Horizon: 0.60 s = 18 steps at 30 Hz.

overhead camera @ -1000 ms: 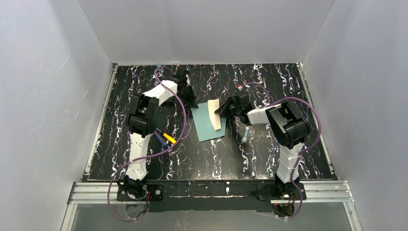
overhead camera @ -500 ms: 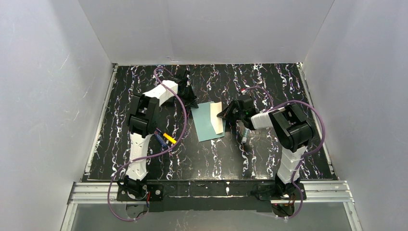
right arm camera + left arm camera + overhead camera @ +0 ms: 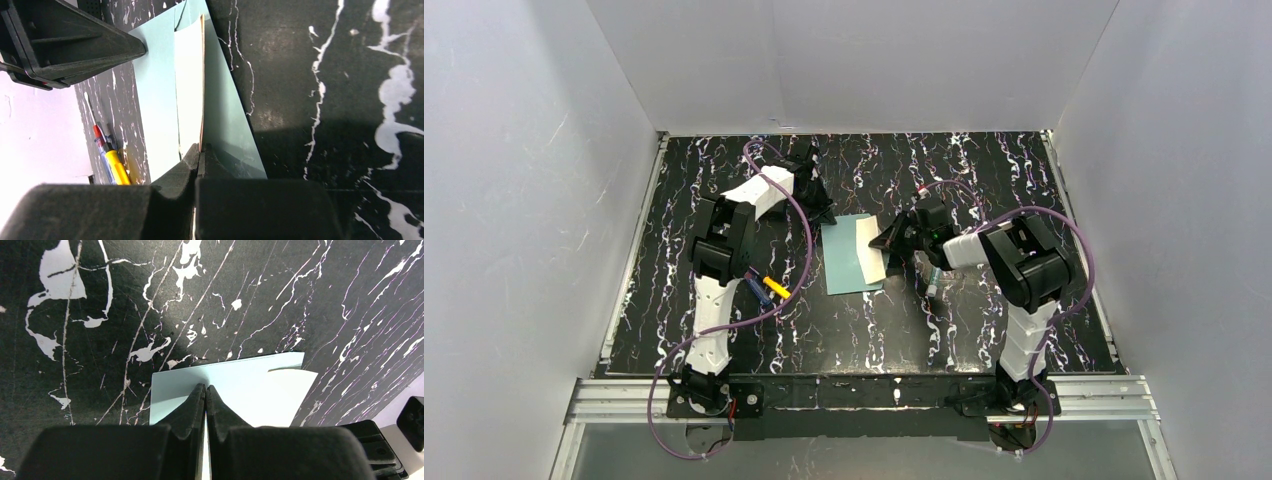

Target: Place the letter into the envelope and seal it

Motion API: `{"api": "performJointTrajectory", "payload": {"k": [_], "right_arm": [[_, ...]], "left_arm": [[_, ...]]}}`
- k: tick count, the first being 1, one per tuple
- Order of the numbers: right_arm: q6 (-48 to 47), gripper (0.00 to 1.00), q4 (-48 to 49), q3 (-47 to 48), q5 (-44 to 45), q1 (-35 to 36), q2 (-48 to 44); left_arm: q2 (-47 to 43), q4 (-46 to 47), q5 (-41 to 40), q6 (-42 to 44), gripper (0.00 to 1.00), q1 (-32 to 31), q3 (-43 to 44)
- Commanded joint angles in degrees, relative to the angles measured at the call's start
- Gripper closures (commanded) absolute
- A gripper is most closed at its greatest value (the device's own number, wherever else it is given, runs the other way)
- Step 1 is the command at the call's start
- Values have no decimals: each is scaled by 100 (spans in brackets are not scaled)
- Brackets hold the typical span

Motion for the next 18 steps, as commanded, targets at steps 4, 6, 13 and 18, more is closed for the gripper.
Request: {"api": "performJointTrajectory", "payload": {"k": [4,6,13,18], "right_arm": [[-113,99,-141,361,-40,132,396],[-76,99,-125,435,41,132,460],[-79,99,-148,424,253,132,516],[-49,99,-171,516,256,132,626]], "left_arm": [[173,-307,-172,205,92,-16,-257],[10,-206,74,271,78,-15,-318],[-607,-693,211,992,30,3,71],[-1139,-1151,-240,948,27,2,-476]]}}
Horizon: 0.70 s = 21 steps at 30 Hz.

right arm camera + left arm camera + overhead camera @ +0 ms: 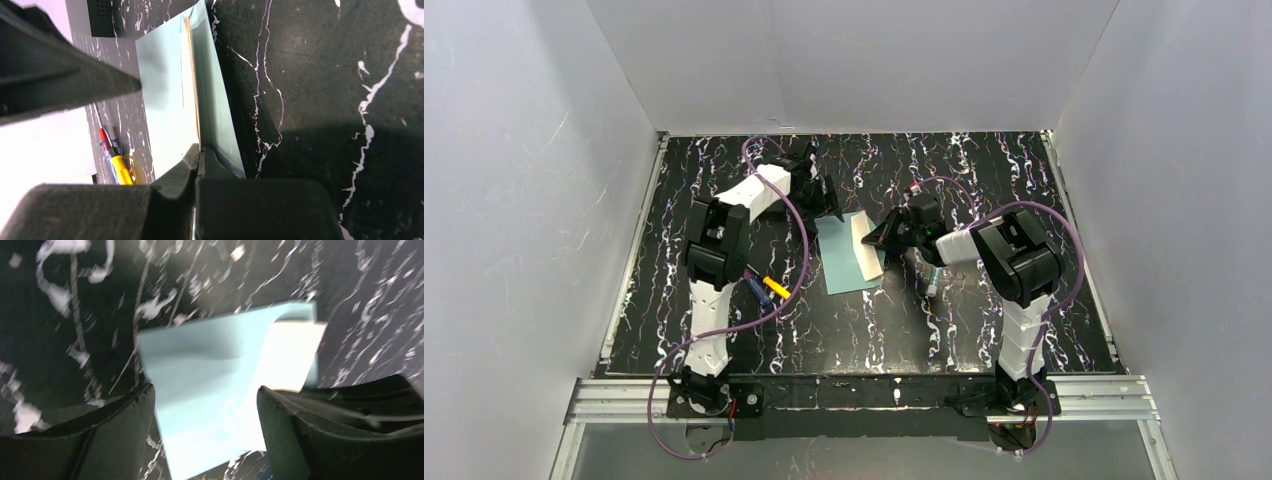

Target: Place the letter into the envelope and seal it

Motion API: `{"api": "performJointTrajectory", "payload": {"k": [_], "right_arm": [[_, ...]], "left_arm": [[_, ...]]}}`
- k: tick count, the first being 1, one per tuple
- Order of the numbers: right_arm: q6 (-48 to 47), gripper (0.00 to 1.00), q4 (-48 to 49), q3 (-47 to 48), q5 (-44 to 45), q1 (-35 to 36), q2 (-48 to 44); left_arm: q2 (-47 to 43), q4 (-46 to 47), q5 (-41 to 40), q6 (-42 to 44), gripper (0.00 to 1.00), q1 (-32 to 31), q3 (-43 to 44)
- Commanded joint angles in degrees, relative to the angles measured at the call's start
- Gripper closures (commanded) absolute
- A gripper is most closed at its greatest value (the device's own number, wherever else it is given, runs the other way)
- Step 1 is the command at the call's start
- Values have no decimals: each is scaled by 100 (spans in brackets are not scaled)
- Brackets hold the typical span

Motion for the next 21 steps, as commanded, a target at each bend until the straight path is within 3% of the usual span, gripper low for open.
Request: {"api": "performJointTrajectory", "payload": {"k": [1,5,10,21], "right_arm": [[-69,99,-267,131,330,31,288],[25,99,-214,182,339,56,368],[68,99,-178,224,319,108,431],[553,99,-106,509,318,571,811]], "left_arm": [[-946,-801,-507,94,27,12,-669],[-1206,-438,-120,-222,34,7,-1534],[-1073,33,741,-517,53,10,-2046],[-757,496,822,-587,59,88,-2246]]}}
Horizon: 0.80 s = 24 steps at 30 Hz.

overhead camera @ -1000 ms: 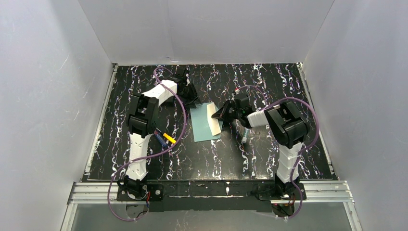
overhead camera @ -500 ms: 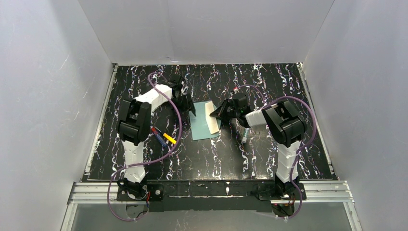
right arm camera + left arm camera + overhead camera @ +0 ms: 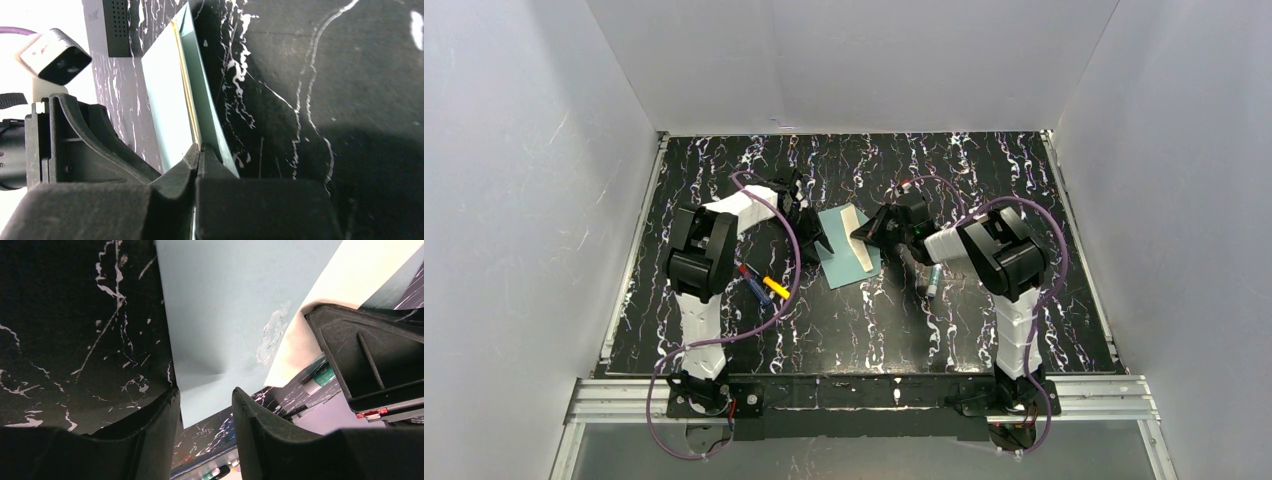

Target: Place the letter into the envelope and seal it

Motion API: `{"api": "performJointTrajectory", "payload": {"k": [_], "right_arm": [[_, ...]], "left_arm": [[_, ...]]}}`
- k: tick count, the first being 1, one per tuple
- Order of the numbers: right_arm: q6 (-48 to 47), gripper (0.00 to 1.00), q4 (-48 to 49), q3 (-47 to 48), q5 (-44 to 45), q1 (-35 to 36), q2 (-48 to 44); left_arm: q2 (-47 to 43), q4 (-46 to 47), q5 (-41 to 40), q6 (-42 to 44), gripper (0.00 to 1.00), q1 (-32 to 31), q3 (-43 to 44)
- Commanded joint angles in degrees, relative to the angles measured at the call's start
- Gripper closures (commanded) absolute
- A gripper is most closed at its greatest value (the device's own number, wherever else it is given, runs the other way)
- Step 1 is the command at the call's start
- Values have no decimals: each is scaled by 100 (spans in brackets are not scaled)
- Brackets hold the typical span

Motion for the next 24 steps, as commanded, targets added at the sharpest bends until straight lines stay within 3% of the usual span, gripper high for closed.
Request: {"api": "performJointTrajectory", "payload": {"k": [1,3,10,13,24], "right_arm": [[46,98,-572,127,182,340,335],[-92,95,-734,105,294,340,216],[-1041,56,-1906,559,671,322,-298],[-1465,44,-2478,880,873,323,-452],[-2355,40,-4539,2059,1473,331,-481]], "left_arm": [[199,229,-201,37,59,15,-204],[144,188,-311,101,59,110,-241],[65,-39,-627,502,59,313,-160],[45,-110,-656,646,57,365,-81],[35,-122,-506,600,57,525,107]]}}
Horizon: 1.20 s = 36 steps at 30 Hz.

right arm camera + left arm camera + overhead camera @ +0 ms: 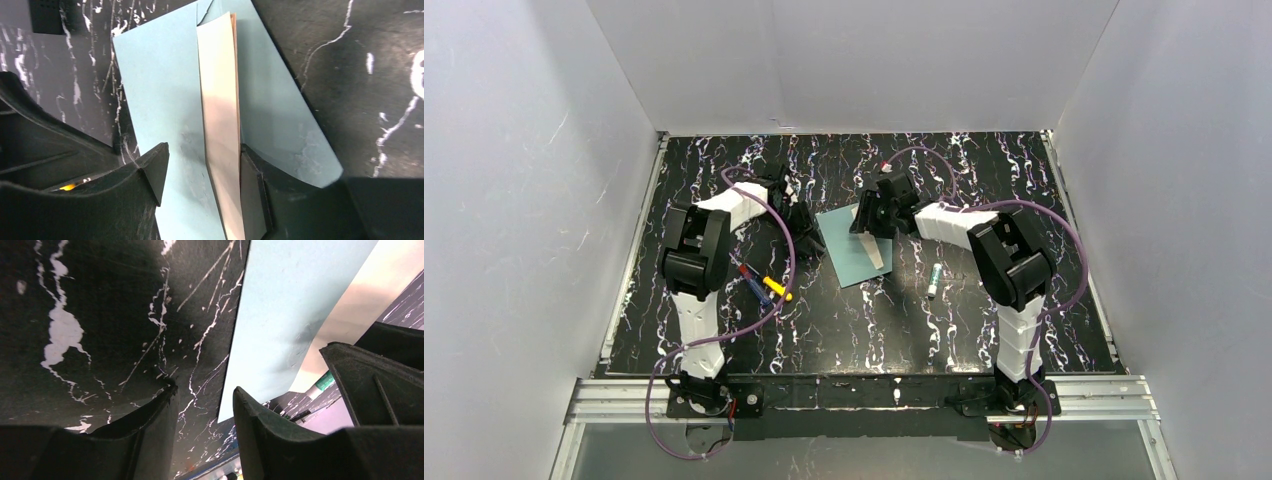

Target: Place the letter into the envelope and seal it

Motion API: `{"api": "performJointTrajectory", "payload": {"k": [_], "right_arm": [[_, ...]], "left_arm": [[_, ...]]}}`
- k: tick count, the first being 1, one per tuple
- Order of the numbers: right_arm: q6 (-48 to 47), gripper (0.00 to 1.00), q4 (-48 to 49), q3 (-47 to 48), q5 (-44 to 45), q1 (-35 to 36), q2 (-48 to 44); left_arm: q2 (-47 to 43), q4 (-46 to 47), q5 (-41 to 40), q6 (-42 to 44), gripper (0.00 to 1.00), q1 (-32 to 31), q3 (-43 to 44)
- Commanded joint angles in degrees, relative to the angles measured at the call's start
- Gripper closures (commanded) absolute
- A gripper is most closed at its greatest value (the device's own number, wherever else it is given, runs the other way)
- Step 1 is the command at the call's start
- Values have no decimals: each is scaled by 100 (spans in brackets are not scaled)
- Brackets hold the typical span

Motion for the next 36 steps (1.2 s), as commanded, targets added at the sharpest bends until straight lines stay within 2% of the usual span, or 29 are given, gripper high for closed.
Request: {"api": "performJointTrajectory", "payload": {"k": [1,5,11,19,24,31,36], "right_arm": [[-548,39,-1345,624,308,-14,-10],[-798,37,-1822,978,600,33,112],[-1102,38,-1740,1005,941,35,-125],[-1154,55,-2100,1322,795,-42,294],[-1077,60,-2108,1284,532,-80,402],[-1185,51,-2017,1204,693,-106,207],[-1262,50,-1978,1292,774,-106,109]], "left_arm": [[28,-133,-406,176,57,154,100],[-71,225,21,106,56,197,148],[-75,367,168,-7,57,205,274],[191,351,269,-112,54,197,337],[380,324,427,-325,53,180,336],[469,387,475,-396,50,92,290],[445,321,294,-371,50,89,306]]}}
